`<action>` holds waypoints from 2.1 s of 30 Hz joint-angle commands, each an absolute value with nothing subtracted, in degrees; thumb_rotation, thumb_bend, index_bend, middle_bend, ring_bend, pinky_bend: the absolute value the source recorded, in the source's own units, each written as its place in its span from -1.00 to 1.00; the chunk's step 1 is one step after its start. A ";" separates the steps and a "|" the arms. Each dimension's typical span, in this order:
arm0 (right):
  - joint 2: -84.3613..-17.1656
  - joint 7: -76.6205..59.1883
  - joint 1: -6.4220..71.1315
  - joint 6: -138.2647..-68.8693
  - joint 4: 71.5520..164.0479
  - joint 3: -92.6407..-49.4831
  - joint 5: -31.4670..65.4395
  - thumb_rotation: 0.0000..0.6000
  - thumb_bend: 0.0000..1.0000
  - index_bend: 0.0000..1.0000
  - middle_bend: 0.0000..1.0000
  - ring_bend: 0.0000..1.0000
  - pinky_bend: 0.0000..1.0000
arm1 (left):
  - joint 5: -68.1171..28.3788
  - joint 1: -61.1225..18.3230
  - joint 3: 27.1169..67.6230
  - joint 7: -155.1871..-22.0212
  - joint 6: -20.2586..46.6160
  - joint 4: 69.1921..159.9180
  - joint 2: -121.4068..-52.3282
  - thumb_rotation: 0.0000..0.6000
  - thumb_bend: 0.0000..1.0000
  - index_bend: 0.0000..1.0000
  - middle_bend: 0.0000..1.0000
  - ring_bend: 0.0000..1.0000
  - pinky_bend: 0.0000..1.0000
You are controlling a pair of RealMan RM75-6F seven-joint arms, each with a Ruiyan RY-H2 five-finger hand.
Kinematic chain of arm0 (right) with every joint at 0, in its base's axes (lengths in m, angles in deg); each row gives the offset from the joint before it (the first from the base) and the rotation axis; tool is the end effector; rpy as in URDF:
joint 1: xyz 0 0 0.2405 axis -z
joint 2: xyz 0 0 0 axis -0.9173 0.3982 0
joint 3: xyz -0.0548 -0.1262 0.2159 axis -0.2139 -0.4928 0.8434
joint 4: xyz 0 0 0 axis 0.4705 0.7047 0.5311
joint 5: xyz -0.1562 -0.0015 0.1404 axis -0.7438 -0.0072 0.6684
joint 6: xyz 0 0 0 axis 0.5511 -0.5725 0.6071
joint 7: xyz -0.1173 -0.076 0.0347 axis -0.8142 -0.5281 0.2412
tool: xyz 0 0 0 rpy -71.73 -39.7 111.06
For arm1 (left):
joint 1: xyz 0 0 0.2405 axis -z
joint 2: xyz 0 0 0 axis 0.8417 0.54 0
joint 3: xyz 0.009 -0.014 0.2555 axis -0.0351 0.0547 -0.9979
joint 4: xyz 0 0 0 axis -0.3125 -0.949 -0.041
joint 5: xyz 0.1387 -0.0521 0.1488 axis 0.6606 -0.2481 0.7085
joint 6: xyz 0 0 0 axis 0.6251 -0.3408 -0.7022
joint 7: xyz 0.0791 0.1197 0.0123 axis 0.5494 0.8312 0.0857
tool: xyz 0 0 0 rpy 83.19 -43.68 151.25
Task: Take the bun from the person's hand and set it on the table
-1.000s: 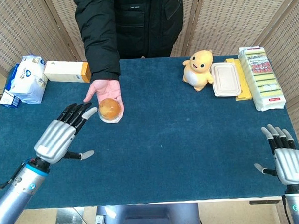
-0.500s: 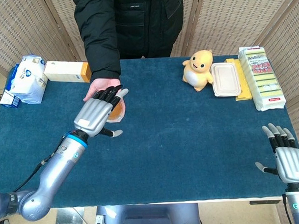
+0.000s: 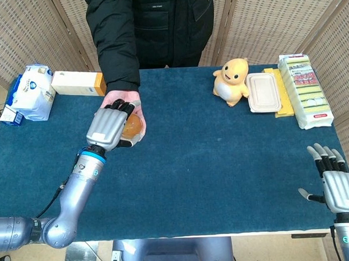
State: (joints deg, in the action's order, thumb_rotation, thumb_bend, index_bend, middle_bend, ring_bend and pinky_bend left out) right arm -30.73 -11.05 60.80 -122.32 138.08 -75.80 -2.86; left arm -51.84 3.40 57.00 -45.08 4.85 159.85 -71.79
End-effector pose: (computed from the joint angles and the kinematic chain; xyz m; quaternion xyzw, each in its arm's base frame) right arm -0.3071 -0.1947 0.1644 0.5776 -0.3981 0.3906 0.5961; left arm -0.0251 0.3503 0.1035 -0.7050 -0.3383 -0.3804 0.4938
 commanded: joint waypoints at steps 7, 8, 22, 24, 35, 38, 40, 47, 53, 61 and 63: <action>-30.88 -10.98 60.65 -122.01 137.87 -75.69 -2.47 1.00 -0.74 -0.91 -0.92 -1.00 -1.00 | -50.14 3.63 56.31 -43.07 -0.33 158.67 -74.50 1.00 -0.50 0.03 0.11 -0.15 0.01; -30.87 -10.97 60.66 -122.07 137.86 -75.67 -2.45 1.00 -0.74 -0.91 -0.92 -1.00 -1.00 | -49.88 3.56 56.33 -43.07 -0.60 158.62 -74.61 1.00 -0.50 0.04 0.12 -0.14 0.02; -30.80 -10.72 60.72 -122.10 137.78 -75.53 -2.07 1.00 -0.74 -0.91 -0.92 -1.00 -1.00 | -40.74 -0.47 58.25 -47.87 -2.62 169.15 -67.97 1.00 -0.50 0.08 0.15 -0.11 0.04; -30.87 -10.97 60.68 -122.03 137.89 -75.59 -2.12 1.00 -0.74 -0.91 -0.92 -1.00 -1.00 | -38.42 -2.20 57.61 -48.80 -2.64 171.21 -65.21 1.00 -0.50 0.08 0.15 -0.11 0.04; -31.28 -12.43 60.62 -121.97 138.35 -75.88 -2.26 1.00 -0.74 -0.91 -0.92 -1.00 -1.00 | -24.35 -13.80 46.30 -56.57 2.58 169.44 -57.02 1.00 -0.50 0.08 0.15 -0.11 0.04; -31.33 -12.65 60.59 -121.90 138.37 -75.91 -2.22 1.00 -0.74 -0.91 -0.92 -1.00 -1.00 | -20.54 -16.11 43.30 -59.78 4.67 164.07 -58.86 1.00 -0.50 0.08 0.15 -0.11 0.04; -31.44 -12.88 60.53 -121.76 138.36 -75.96 -2.19 1.00 -0.74 -0.91 -0.92 -1.00 -1.00 | -18.78 -17.56 41.49 -62.41 6.34 158.78 -61.24 1.00 -0.50 0.08 0.16 -0.11 0.04; -31.90 -14.04 60.15 -120.91 138.17 -76.06 -1.73 1.00 -0.74 -0.91 -0.92 -1.00 -1.00 | -20.38 -19.37 39.15 -67.46 13.50 141.78 -71.92 1.00 -0.50 0.09 0.16 -0.10 0.05; -32.39 -14.77 59.97 -120.53 137.90 -76.20 -1.57 1.00 -0.74 -0.91 -0.92 -1.00 -1.00 | -20.34 -19.50 39.86 -70.08 16.80 132.76 -79.17 1.00 -0.49 0.09 0.16 -0.10 0.05; -32.12 -14.24 59.99 -120.60 137.86 -75.95 -1.22 1.00 -0.74 -0.91 -0.92 -1.00 -1.00 | -20.76 -19.59 40.99 -71.90 19.96 134.41 -78.57 1.00 -0.85 -1.00 -1.00 -1.00 -0.57; -32.08 -14.25 59.97 -120.62 137.97 -75.98 -1.31 1.00 -0.74 -0.91 -0.92 -1.00 -1.00 | -19.83 -20.17 41.34 -71.95 18.60 136.68 -77.46 1.00 -0.92 -1.00 -1.00 -1.00 -0.65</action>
